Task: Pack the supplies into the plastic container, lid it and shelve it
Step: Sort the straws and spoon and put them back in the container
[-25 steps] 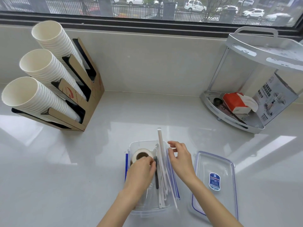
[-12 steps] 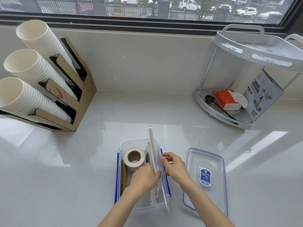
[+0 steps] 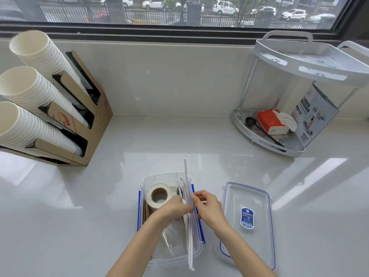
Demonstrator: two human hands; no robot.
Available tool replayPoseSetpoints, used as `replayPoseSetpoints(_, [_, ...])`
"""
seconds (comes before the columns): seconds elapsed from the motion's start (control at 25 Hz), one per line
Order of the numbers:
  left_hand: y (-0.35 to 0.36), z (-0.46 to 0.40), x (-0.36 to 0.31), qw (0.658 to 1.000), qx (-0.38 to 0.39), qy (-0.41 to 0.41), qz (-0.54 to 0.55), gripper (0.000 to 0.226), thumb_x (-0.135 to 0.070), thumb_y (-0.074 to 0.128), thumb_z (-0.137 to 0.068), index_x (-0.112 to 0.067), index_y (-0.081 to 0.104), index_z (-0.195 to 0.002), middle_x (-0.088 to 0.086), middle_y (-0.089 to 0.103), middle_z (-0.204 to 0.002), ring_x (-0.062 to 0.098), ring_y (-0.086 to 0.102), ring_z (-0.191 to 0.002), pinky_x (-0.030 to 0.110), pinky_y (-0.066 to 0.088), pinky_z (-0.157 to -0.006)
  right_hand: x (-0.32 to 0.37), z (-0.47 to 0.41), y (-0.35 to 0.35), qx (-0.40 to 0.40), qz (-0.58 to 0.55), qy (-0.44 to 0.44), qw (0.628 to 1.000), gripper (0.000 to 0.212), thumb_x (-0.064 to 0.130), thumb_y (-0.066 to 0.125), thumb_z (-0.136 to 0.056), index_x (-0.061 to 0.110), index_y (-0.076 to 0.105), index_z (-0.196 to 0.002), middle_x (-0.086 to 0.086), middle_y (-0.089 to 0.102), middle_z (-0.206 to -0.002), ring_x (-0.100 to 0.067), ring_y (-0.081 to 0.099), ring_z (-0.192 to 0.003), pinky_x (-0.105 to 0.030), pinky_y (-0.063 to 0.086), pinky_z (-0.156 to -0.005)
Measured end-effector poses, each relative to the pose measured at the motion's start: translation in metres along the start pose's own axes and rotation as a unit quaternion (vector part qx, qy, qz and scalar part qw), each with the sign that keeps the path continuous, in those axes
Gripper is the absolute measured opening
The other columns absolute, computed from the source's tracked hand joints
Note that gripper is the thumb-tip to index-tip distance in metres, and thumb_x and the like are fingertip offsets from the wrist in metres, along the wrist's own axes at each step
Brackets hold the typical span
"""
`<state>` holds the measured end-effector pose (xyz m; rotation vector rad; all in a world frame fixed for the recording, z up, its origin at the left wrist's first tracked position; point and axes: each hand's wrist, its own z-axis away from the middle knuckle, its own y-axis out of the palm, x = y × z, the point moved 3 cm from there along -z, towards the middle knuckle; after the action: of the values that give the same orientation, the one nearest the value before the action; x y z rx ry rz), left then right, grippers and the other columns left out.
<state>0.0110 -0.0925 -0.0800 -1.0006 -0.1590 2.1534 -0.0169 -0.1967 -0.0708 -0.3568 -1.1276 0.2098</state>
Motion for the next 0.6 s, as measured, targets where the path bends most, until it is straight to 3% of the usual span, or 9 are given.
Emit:
replayPoseSetpoints(0.08, [0.000, -0.004, 0.005, 1.000, 0.002, 0.001, 0.025, 0.018, -0.014, 0.053, -0.079, -0.005, 0.046, -0.094, 0.002, 0.042, -0.068, 0.011, 0.043, -0.059, 0.023, 0.036, -0.056, 0.001, 0.000, 0.000, -0.003, -0.001, 0.001, 1.000, 0.028, 0.023, 0.048, -0.094, 0.009, 0.057, -0.116, 0.000, 0.054, -0.102, -0.017, 0.054, -0.091, -0.024, 0.053, -0.072])
replayPoseSetpoints(0.24, [0.002, -0.013, 0.015, 1.000, 0.006, 0.005, 0.028, 0.063, -0.022, 0.059, -0.067, 0.004, 0.042, -0.121, 0.010, 0.054, -0.089, 0.016, 0.055, -0.077, 0.027, 0.047, -0.065, -0.001, 0.000, 0.000, -0.007, 0.001, 0.004, 1.000, 0.028, 0.023, 0.048, -0.093, 0.009, 0.057, -0.116, -0.003, 0.058, -0.107, -0.017, 0.055, -0.093, -0.031, 0.054, -0.083])
replayPoseSetpoints(0.32, [0.003, -0.013, 0.016, 1.000, 0.014, 0.006, 0.023, 0.065, -0.023, 0.061, -0.065, 0.002, 0.042, -0.122, 0.010, 0.057, -0.095, 0.017, 0.057, -0.081, 0.028, 0.047, -0.069, -0.001, 0.000, 0.000, -0.008, 0.000, 0.005, 1.000, 0.027, 0.023, 0.048, -0.093, 0.009, 0.057, -0.115, -0.002, 0.058, -0.105, -0.016, 0.055, -0.092, -0.032, 0.054, -0.085])
replayPoseSetpoints(0.48, [0.007, -0.047, 0.040, 0.999, 0.018, 0.013, 0.038, 0.091, -0.038, 0.065, -0.044, -0.005, 0.043, -0.126, 0.011, 0.062, -0.114, 0.022, 0.061, -0.104, 0.033, 0.051, -0.092, -0.002, -0.001, 0.001, -0.007, -0.012, 0.002, 1.000, 0.025, 0.023, 0.049, -0.093, 0.008, 0.059, -0.111, 0.000, 0.057, -0.099, -0.017, 0.056, -0.090, -0.035, 0.055, -0.084])
replayPoseSetpoints(0.6, [0.006, -0.040, 0.035, 0.997, 0.023, 0.030, 0.061, 0.076, -0.032, 0.066, -0.050, -0.008, 0.052, -0.121, 0.010, 0.065, -0.113, 0.021, 0.062, -0.104, 0.040, 0.051, -0.097, -0.004, 0.000, 0.002, -0.009, -0.016, 0.005, 1.000, 0.025, 0.023, 0.050, -0.093, 0.009, 0.060, -0.110, 0.000, 0.058, -0.099, -0.017, 0.057, -0.090, -0.036, 0.056, -0.085])
